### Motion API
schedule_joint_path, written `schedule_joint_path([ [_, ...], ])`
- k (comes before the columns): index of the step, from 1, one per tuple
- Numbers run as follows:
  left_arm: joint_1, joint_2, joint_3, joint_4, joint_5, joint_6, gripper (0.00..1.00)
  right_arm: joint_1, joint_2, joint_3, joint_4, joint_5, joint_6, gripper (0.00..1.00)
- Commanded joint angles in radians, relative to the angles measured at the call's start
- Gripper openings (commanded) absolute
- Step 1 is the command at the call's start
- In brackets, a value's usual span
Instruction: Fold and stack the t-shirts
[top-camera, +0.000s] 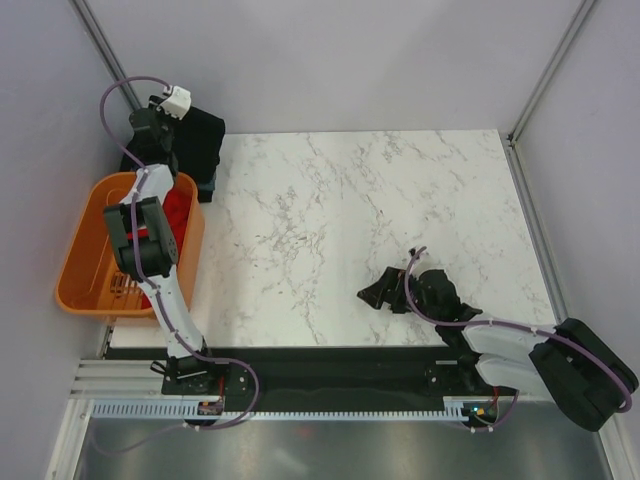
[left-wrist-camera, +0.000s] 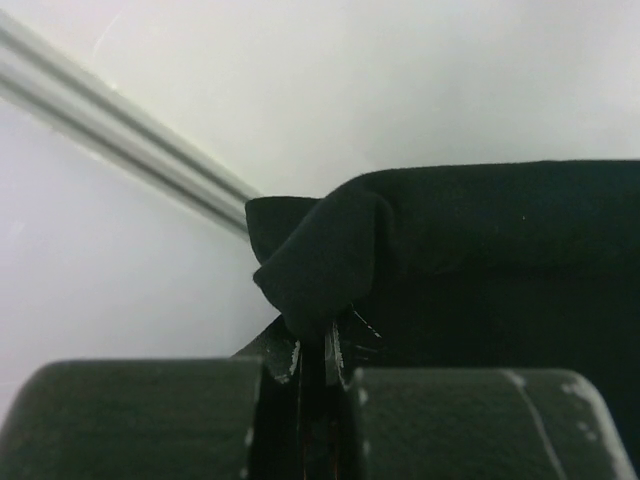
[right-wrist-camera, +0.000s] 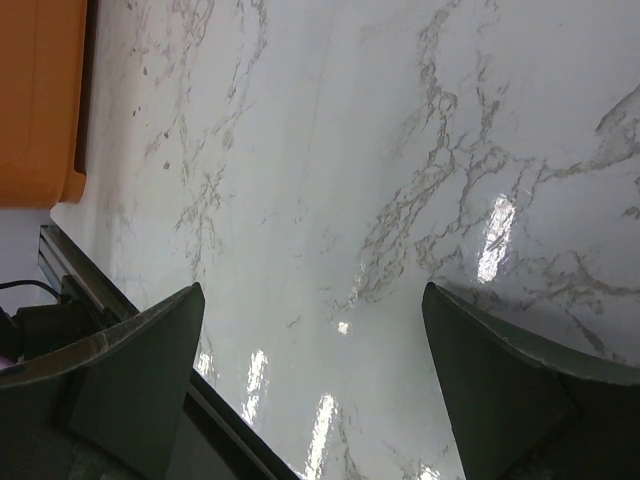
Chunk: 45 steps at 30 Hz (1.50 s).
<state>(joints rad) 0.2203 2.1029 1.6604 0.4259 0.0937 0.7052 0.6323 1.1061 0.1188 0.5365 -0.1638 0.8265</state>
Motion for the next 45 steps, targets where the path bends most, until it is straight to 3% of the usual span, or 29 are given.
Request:
schedule_joint_path([
  [1, 0.036, 0.069, 0.111, 0.12, -0.078, 0.013, 0.02, 0.004, 0.018, 0.035, 0.017, -0.006, 0.0, 0.98],
  [7, 0.099, 0.175, 0.212, 0.151, -0.132, -0.077, 0.07, 0.004, 0.061, 0.062, 0.003, -0.003, -0.007, 0.98],
  [11, 0.135, 0.241, 0.248, 0.152, -0.112, -0.098, 0.29, 0.003, 0.09, 0.078, -0.004, -0.002, -0.01, 0.98],
  [13, 0.149, 0.275, 0.262, 0.155, -0.101, -0.114, 0.33, 0.004, 0.097, 0.085, -0.007, -0.002, -0.009, 0.98],
  [15, 0.157, 0.305, 0.28, 0.151, -0.066, -0.127, 0.45, 0.004, 0.104, 0.087, -0.009, 0.0, -0.01, 0.98],
  [16, 0.159, 0.312, 0.286, 0.152, -0.065, -0.142, 0.54, 0.004, 0.107, 0.09, -0.009, 0.0, -0.01, 0.98],
  [17, 0.162, 0.321, 0.292, 0.155, -0.065, -0.153, 0.99, 0.004, 0.11, 0.091, -0.01, 0.0, -0.01, 0.98],
  [21, 0.165, 0.33, 0.302, 0.177, -0.09, -0.202, 1.0, 0.003, 0.118, 0.096, -0.012, 0.001, -0.012, 0.98],
  [29, 0.165, 0.206, 0.256, 0.269, -0.419, -0.417, 1.0, 0.003, 0.101, 0.081, 0.005, 0.001, -0.007, 0.98],
  [33, 0.154, 0.103, 0.118, 0.292, -0.407, -0.408, 1.0, 0.004, 0.092, 0.071, 0.013, 0.0, -0.006, 0.98],
  [38, 0.151, -0.02, -0.017, 0.315, -0.449, -0.522, 1.0, 0.004, 0.074, 0.056, 0.028, -0.006, -0.001, 0.98],
  [45, 0.149, -0.182, -0.279, 0.349, -0.35, -0.618, 1.0, 0.003, 0.067, 0.047, 0.043, -0.013, 0.0, 0.98],
])
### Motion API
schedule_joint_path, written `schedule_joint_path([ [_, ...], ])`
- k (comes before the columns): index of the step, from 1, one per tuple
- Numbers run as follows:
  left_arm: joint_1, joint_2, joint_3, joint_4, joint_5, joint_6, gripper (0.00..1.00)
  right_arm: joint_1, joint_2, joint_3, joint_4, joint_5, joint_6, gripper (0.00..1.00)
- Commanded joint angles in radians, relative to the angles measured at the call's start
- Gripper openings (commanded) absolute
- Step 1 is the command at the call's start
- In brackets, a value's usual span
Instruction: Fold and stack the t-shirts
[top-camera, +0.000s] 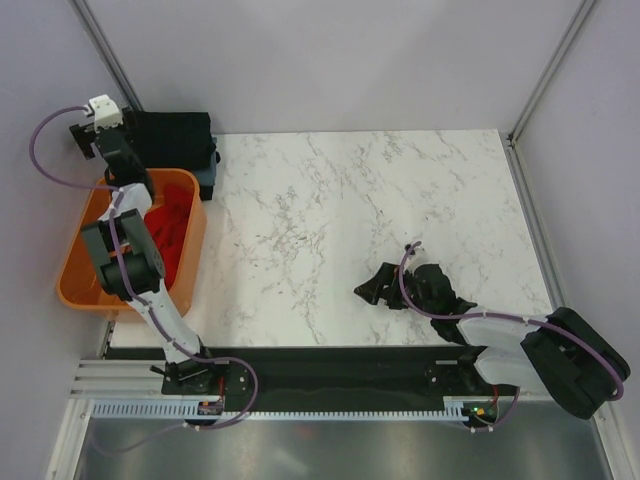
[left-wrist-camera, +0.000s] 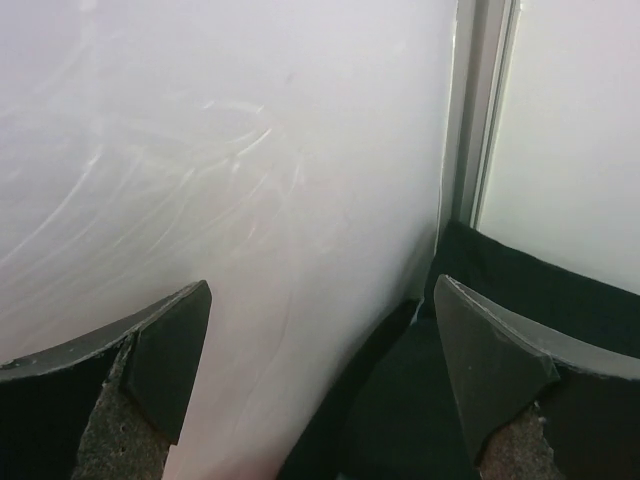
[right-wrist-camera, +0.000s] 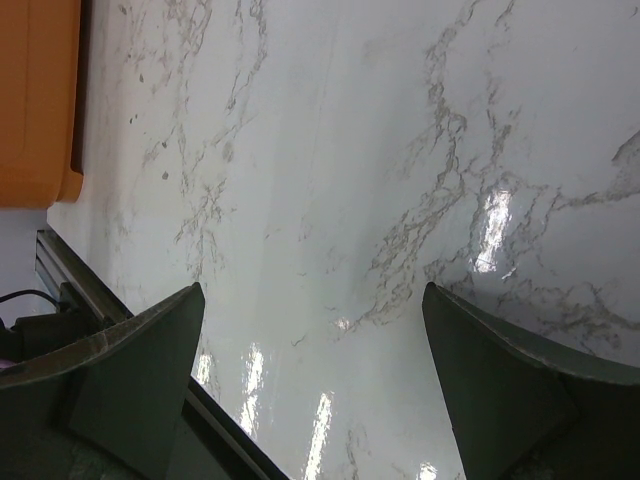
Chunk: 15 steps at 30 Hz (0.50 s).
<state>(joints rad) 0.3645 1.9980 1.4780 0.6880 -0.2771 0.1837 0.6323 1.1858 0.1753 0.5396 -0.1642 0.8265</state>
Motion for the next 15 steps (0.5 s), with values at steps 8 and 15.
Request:
schedule_joint_path([
  [8, -0.056, -0.272, -0.413, 0.232, 0.018, -0.174, 1.0, 0.003, -0.008, -0.014, 0.056, -0.014, 0.003, 0.98],
  [15, -0.223, -0.482, -0.628, 0.266, -0.101, -0.052, 1.0, 0.003, -0.005, -0.019, 0.065, -0.018, 0.006, 0.98],
])
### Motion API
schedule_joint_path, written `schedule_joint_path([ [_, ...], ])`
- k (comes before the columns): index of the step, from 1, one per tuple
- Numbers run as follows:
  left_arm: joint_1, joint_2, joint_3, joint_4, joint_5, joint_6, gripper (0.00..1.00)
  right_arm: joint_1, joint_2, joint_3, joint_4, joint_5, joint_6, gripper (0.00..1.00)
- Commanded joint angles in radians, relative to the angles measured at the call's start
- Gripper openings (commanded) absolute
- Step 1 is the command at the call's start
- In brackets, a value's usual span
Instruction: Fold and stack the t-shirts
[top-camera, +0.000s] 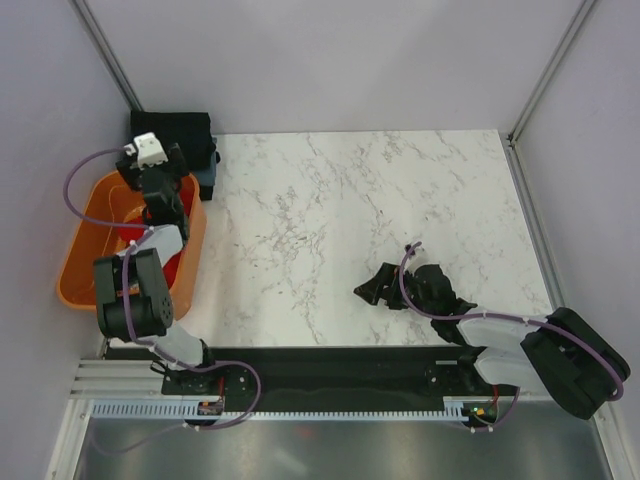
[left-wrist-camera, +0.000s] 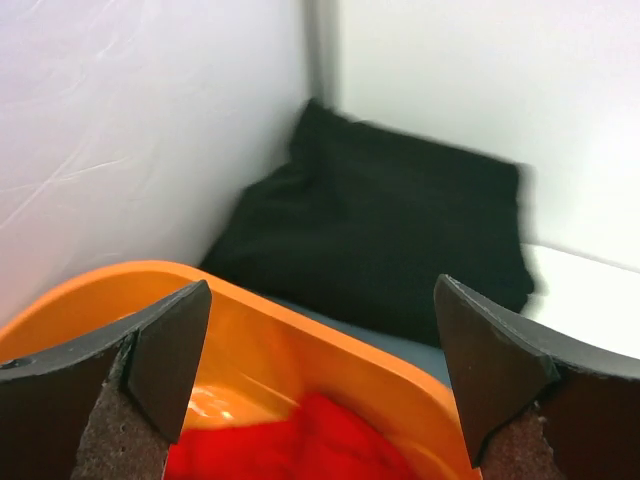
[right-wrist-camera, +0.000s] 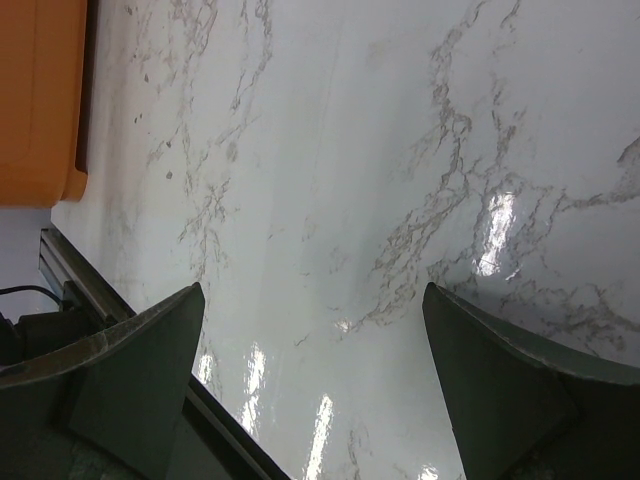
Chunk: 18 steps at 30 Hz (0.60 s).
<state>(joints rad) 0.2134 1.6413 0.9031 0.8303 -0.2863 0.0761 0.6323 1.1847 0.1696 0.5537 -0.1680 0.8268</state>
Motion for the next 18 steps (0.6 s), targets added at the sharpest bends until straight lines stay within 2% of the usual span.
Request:
schedule_joint_path([
  [1, -0.118, -0.208, -0.078, 0.101, -0.102, 0.057, 1.0, 0.003, -0.005, -0.015, 0.051, -0.013, 0.008, 0.98],
  [3, -0.161, -0.3, -0.124, 0.028, -0.117, 0.025, 1.0, 0.003, -0.002, -0.012, 0.049, -0.013, 0.009, 0.98],
  [4, -0.201, -0.401, -0.115, -0.166, -0.135, -0.039, 1.0, 0.004, 0.0, -0.012, 0.045, -0.013, 0.009, 0.98],
  [5, -0.244, -0.438, -0.101, -0.257, -0.174, -0.067, 1.0, 0.004, -0.005, -0.012, 0.043, -0.01, 0.011, 0.98],
  [7, -0.326, -0.519, -0.07, -0.399, -0.239, -0.217, 1.0, 0.003, -0.01, -0.013, 0.032, -0.008, 0.011, 0.98],
  [8, -0.365, -0.54, -0.069, -0.496, -0.386, -0.26, 1.0, 0.003, -0.017, -0.015, 0.029, -0.008, 0.009, 0.98],
  [10, -0.481, -0.576, -0.055, -0.597, -0.566, -0.366, 1.0, 0.004, -0.022, -0.016, 0.019, -0.01, 0.012, 0.98],
  [11, -0.505, -0.592, -0.043, -0.706, -0.612, -0.366, 1.0, 0.003, -0.022, -0.015, 0.015, -0.011, 0.012, 0.98],
  [13, -0.551, -0.626, -0.032, -0.776, -0.666, -0.334, 1.0, 0.004, -0.016, -0.021, 0.023, -0.021, 0.02, 0.98],
  [16, -0.546, -0.719, -0.096, -0.787, -0.679, -0.266, 1.0, 0.01, -0.001, -0.022, 0.029, -0.025, 0.031, 0.98],
  [18, -0.548, -0.777, -0.11, -0.863, -0.7, -0.307, 1.0, 0.013, 0.004, -0.021, 0.025, -0.025, 0.034, 0.98],
])
